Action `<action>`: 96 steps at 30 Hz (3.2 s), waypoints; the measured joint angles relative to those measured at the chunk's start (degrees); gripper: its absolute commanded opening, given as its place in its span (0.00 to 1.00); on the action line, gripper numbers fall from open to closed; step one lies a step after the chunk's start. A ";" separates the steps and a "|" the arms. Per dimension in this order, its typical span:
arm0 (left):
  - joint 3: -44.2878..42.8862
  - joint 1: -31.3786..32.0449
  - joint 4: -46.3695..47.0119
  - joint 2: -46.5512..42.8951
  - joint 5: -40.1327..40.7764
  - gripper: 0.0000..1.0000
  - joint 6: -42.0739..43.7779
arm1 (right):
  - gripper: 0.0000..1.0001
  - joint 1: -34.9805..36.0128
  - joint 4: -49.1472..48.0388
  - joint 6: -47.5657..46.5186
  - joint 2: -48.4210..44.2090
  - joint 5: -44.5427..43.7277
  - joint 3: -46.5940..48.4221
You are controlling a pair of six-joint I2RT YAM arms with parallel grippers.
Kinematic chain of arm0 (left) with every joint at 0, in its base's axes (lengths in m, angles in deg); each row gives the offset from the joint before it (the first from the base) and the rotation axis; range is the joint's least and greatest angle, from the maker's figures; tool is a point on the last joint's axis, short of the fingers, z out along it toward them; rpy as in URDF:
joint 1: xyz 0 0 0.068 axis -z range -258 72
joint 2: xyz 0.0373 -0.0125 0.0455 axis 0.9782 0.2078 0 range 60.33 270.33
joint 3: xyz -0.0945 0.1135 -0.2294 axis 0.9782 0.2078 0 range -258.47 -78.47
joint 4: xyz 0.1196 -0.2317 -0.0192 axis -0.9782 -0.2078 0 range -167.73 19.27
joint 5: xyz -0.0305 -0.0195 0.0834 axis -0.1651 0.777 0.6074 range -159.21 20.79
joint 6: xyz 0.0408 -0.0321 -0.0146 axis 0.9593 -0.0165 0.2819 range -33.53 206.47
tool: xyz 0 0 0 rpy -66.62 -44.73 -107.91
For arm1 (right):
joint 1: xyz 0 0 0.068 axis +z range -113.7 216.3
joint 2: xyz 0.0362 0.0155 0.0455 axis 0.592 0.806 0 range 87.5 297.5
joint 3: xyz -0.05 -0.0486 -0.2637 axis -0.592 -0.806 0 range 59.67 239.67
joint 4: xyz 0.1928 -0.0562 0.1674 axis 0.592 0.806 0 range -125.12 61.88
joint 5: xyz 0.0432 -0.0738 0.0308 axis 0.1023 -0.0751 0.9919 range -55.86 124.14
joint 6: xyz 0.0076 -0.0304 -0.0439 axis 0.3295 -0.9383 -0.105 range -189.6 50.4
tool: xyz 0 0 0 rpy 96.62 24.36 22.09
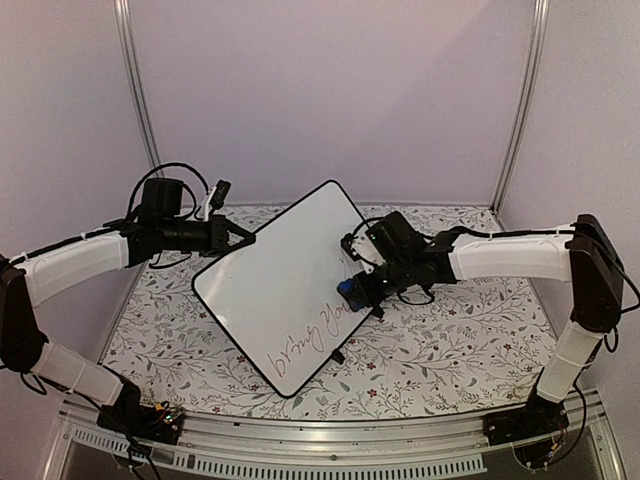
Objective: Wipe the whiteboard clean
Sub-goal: Erase the whiteboard at the center of the board.
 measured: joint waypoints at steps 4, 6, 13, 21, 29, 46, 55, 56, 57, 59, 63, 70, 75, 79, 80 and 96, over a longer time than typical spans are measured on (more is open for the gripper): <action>0.00 0.00 0.02 0.00 -0.02 0.00 0.15 | 0.05 -0.26 2.23 -0.11 -0.04 -1.22 2.21; 0.00 0.00 0.02 0.00 -0.02 0.00 0.20 | 0.05 -0.74 2.64 -0.33 -0.04 -1.75 4.79; 0.00 0.00 0.04 0.00 -0.04 0.00 0.22 | 0.06 -3.06 2.82 -1.49 0.35 -4.22 15.54; 0.00 0.00 0.04 0.00 -0.04 0.00 0.26 | 0.06 -4.20 2.91 -2.19 5.38 -4.39 18.40; 0.00 0.00 -0.04 0.00 0.11 0.00 0.17 | 0.05 -4.50 2.89 -2.16 7.50 -2.43 17.62; 0.00 0.00 -0.20 0.00 0.35 0.00 -0.11 | 0.05 -4.79 -2.49 -0.46 3.78 1.14 7.06; 0.00 0.00 -0.20 0.00 0.31 0.00 -0.11 | 0.05 -4.31 -3.30 0.39 2.36 1.79 3.56; 0.00 0.00 -0.17 0.00 0.28 0.00 -0.11 | 0.06 -4.15 -3.28 0.44 2.21 1.77 3.19; 0.00 0.00 -0.17 0.00 0.28 0.00 -0.11 | 0.05 -4.02 -3.30 0.50 2.10 1.77 2.86; 0.00 0.00 -0.20 0.00 0.28 0.00 -0.11 | 0.05 -3.80 -3.28 0.68 1.81 1.73 2.27; 0.00 0.00 -0.15 0.00 0.24 0.00 -0.09 | 0.05 -3.41 -3.21 0.96 1.07 1.77 0.70; 0.00 0.00 -0.02 0.00 0.13 0.00 -0.04 | 0.06 -2.97 -1.44 1.46 -0.04 1.86 -1.22; 0.00 0.00 -0.02 0.00 0.09 0.00 -0.04 | 0.05 -2.80 -0.74 1.53 -0.22 1.84 -1.49; 0.00 0.00 0.00 0.00 0.07 0.00 -0.04 | 0.05 -2.73 -0.17 1.53 -0.26 1.84 -1.62; 0.00 0.00 0.00 0.00 0.07 0.00 -0.04 | 0.05 -2.73 -0.04 1.53 -0.33 1.84 -1.62; 0.00 0.00 0.02 0.00 0.00 0.00 -0.02 | 0.06 -3.67 3.98 -0.07 -0.90 -1.20 6.82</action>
